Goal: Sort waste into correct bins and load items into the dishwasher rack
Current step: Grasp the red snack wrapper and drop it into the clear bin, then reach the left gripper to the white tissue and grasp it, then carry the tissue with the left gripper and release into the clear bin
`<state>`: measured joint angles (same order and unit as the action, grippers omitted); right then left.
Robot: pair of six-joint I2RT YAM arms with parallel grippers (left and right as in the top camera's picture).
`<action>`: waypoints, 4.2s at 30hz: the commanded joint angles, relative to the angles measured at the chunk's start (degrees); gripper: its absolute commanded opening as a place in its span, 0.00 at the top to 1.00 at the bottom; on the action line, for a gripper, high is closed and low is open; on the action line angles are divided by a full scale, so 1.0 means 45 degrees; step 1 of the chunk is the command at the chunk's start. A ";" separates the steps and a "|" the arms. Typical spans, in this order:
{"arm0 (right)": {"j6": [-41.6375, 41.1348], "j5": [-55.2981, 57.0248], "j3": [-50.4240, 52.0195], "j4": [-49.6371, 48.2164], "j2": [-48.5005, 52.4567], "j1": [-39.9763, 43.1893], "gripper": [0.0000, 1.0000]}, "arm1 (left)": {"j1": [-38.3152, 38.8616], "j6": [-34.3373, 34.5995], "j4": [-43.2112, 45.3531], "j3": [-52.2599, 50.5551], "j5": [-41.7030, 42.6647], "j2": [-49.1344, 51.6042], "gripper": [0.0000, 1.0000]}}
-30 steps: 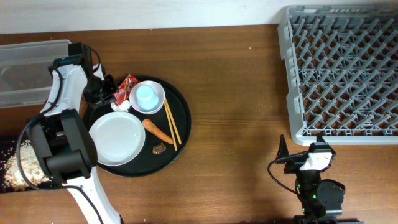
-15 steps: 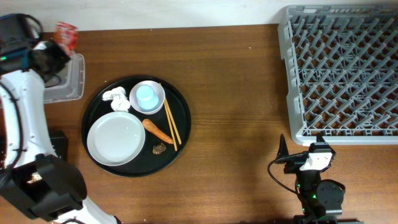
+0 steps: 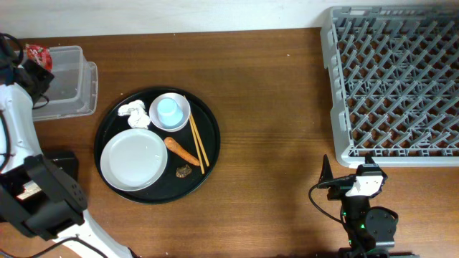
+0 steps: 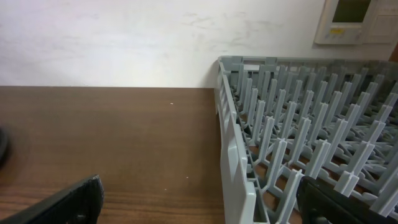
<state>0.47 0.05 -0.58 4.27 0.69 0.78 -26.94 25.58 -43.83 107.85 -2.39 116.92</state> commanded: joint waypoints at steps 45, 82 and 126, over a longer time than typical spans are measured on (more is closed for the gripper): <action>0.0039 0.0146 0.0058 0.0087 -0.0073 0.0083 0.02 | 0.5270 -0.1923 -0.4221 -0.0272 -0.0529 0.2992 0.51; 0.0039 0.0146 0.0058 0.0083 -0.0073 0.0083 0.02 | 0.0578 -0.1943 -0.0821 0.7067 -0.3230 0.4595 0.67; 0.0039 0.0146 0.0058 0.0083 -0.0073 0.0083 0.02 | 0.7461 -0.2283 -1.1754 0.6776 0.1234 -0.1763 0.01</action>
<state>0.45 0.05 -0.60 4.27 0.69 0.78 4.78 15.42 -96.66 139.35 4.99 110.56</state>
